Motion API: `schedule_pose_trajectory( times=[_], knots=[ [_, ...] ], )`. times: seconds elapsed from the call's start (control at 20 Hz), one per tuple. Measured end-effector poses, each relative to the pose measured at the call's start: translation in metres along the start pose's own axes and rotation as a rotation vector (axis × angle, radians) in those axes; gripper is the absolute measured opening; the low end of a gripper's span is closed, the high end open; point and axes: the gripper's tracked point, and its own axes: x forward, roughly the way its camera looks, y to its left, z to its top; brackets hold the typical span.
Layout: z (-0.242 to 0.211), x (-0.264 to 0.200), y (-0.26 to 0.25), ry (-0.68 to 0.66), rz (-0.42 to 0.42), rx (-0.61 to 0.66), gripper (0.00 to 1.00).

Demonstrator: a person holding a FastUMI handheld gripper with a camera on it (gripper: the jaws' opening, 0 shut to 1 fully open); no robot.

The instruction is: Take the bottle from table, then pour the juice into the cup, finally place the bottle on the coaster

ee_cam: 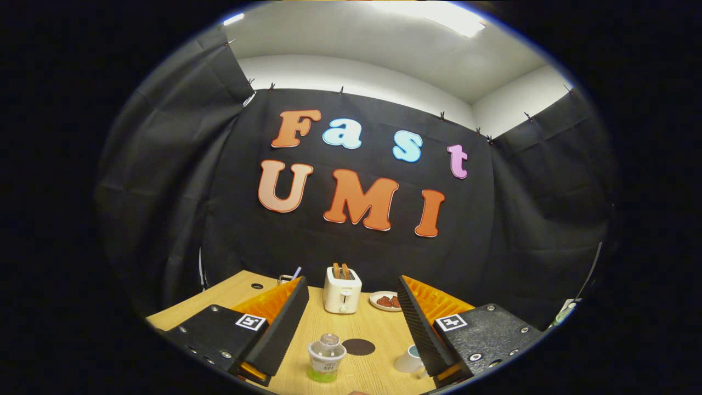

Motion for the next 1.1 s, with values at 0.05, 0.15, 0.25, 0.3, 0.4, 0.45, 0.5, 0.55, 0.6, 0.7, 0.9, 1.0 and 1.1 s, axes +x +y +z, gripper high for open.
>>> schedule_pose_trajectory(
  times=[0.05, 0.15, 0.25, 0.3, 0.4, 0.45, 0.5, 0.55, 0.6, 0.7, 0.9, 1.0, 1.1],
  knots=[
    [-0.007, -0.002, 0.003, 0.0, 0.005, 0.017, 0.97],
    [-0.022, -0.003, 0.009, -0.008, 0.018, 0.064, 0.96],
    [-0.052, -0.002, 0.017, 0.034, 0.037, 0.085, 0.96],
    [-0.068, -0.001, 0.021, 0.06, 0.041, 0.072, 0.96],
    [-0.094, -0.001, 0.023, 0.106, 0.024, 0.042, 0.97],
    [-0.105, -0.001, 0.031, 0.121, 0.039, 0.047, 0.97],
    [-0.116, 0.001, 0.039, 0.128, 0.057, 0.064, 0.97],
    [-0.128, 0.002, 0.046, 0.148, 0.073, 0.078, 0.97],
    [-0.142, 0.005, 0.047, 0.17, 0.068, 0.082, 0.96],
    [-0.164, 0.01, 0.045, 0.209, 0.058, 0.073, 0.96],
    [-0.196, 0.017, 0.053, 0.269, 0.073, 0.084, 0.96],
    [-0.207, 0.021, 0.055, 0.296, 0.077, 0.072, 0.96],
    [-0.212, 0.023, 0.056, 0.303, 0.079, 0.071, 0.95]
  ],
)
